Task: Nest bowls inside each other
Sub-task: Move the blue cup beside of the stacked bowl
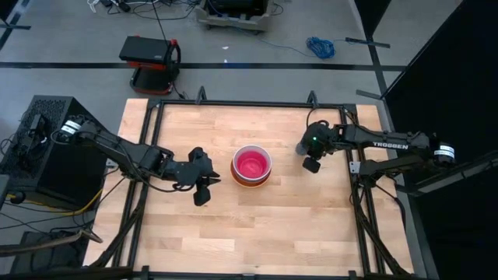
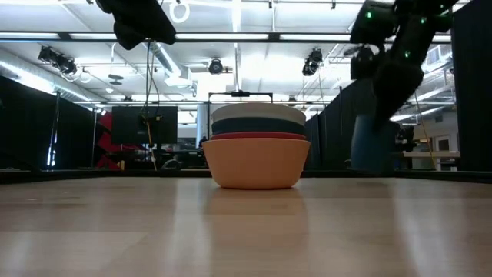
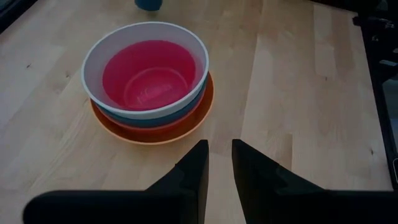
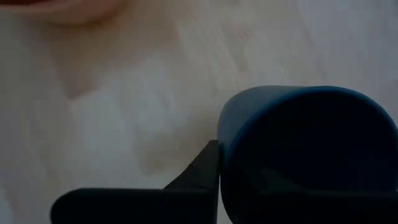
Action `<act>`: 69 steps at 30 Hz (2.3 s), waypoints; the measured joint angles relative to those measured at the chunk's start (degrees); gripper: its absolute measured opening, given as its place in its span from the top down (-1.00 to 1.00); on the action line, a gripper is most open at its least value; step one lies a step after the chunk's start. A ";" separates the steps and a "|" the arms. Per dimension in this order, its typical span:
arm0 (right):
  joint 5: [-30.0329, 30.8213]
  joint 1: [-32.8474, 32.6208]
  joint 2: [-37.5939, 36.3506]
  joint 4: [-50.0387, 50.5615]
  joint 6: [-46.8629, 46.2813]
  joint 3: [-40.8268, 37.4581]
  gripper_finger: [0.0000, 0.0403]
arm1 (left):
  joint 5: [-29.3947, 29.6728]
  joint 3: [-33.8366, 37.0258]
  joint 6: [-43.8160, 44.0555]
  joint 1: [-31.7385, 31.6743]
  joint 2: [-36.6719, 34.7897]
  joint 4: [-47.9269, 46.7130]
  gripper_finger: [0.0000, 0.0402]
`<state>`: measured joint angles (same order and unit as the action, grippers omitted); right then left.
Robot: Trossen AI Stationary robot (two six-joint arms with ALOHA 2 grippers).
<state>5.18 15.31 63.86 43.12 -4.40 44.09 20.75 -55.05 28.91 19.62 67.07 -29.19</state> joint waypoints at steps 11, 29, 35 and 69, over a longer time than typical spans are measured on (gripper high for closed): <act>-2.14 -13.77 0.79 6.94 0.32 9.51 1.00 | 0.19 0.00 -0.03 0.00 0.00 0.22 0.71; -0.05 -25.35 11.80 9.56 0.57 11.52 1.00 | 1.71 0.00 -0.02 -0.01 0.00 2.64 0.71; -0.53 -25.23 15.43 9.84 1.68 11.52 1.00 | 1.70 0.00 0.24 -0.02 0.00 2.62 0.71; -4.30 -19.21 17.93 1.63 7.76 11.52 1.00 | 2.12 0.00 0.17 -0.02 0.00 2.71 0.71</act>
<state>0.88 -3.90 81.78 44.75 3.36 55.62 22.87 -55.05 29.08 19.59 67.07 -26.48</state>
